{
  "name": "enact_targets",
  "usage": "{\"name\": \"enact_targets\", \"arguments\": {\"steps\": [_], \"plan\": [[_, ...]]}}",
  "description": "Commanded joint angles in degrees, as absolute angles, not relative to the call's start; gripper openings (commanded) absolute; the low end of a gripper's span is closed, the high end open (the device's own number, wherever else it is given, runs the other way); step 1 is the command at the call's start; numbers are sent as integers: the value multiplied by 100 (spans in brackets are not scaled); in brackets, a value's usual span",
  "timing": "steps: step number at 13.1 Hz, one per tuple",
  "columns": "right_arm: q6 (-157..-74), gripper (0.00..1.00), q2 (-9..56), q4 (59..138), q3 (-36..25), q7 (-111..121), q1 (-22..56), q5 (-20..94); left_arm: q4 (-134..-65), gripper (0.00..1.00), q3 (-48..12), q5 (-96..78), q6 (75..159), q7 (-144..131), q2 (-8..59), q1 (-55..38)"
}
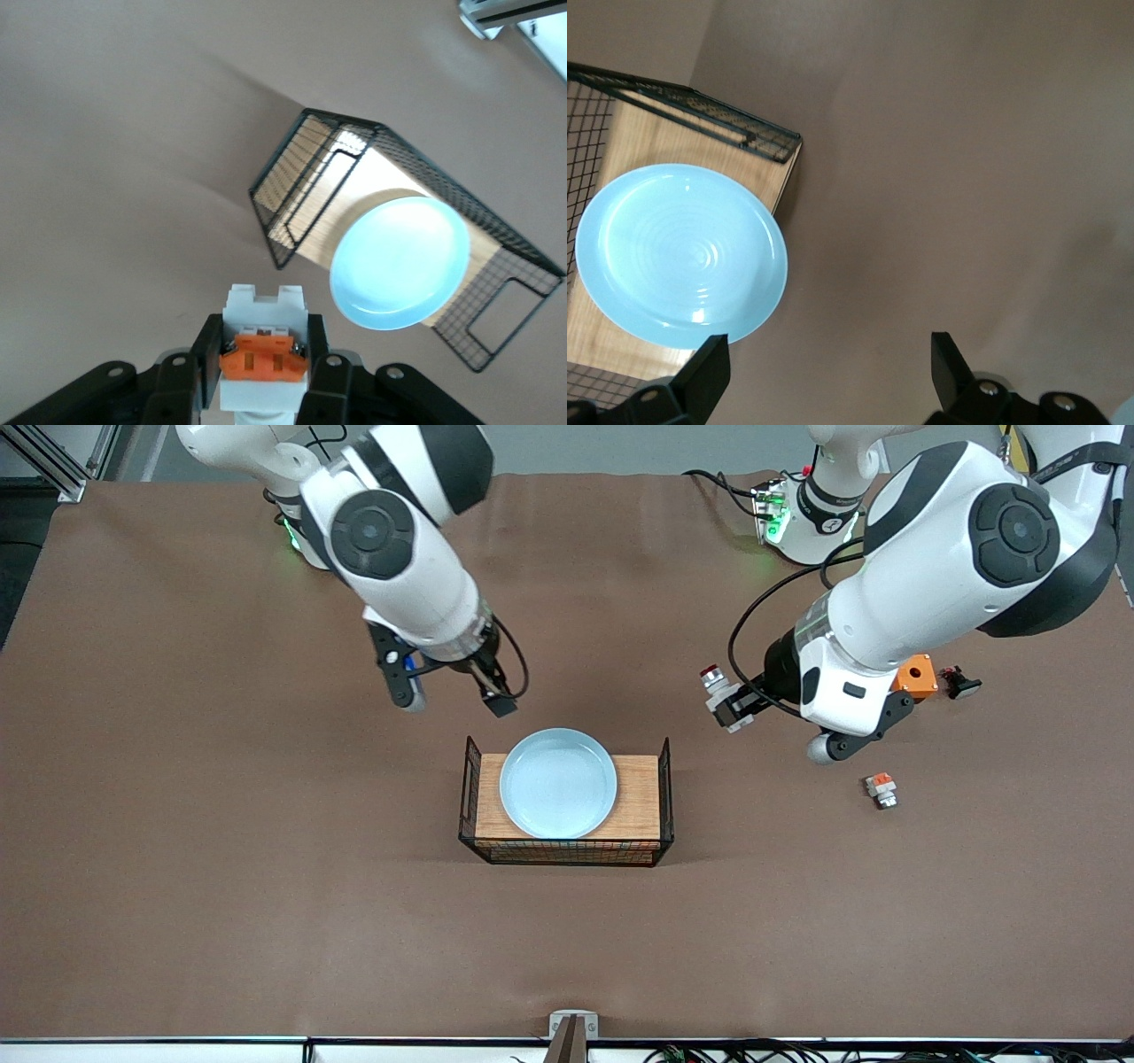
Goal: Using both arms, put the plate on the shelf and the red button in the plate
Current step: 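Move the held button with the left gripper over the plate while the right gripper withdraws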
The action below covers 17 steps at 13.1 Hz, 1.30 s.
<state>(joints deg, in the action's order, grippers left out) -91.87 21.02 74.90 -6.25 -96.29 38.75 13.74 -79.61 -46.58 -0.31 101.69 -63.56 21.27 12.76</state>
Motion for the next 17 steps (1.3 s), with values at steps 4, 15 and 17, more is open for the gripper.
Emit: {"name": "enact_targets", "arguments": {"steps": [4, 15, 17], "plan": [[-8464, 100, 1066, 8128, -659, -7194, 3122, 1187, -7910, 0, -4623, 297, 11274, -7232, 2627, 529], [-8534, 100, 27, 9053, -659, -3931, 2312, 299, -7523, 1, -1582, 694, 12727, -9062, 3963, -2900], [-8639, 100, -140, 9245, -624, -3570, 2119, 290, -7550, 1, -1582, 677, 12709, -9062, 3973, -2900]]}}
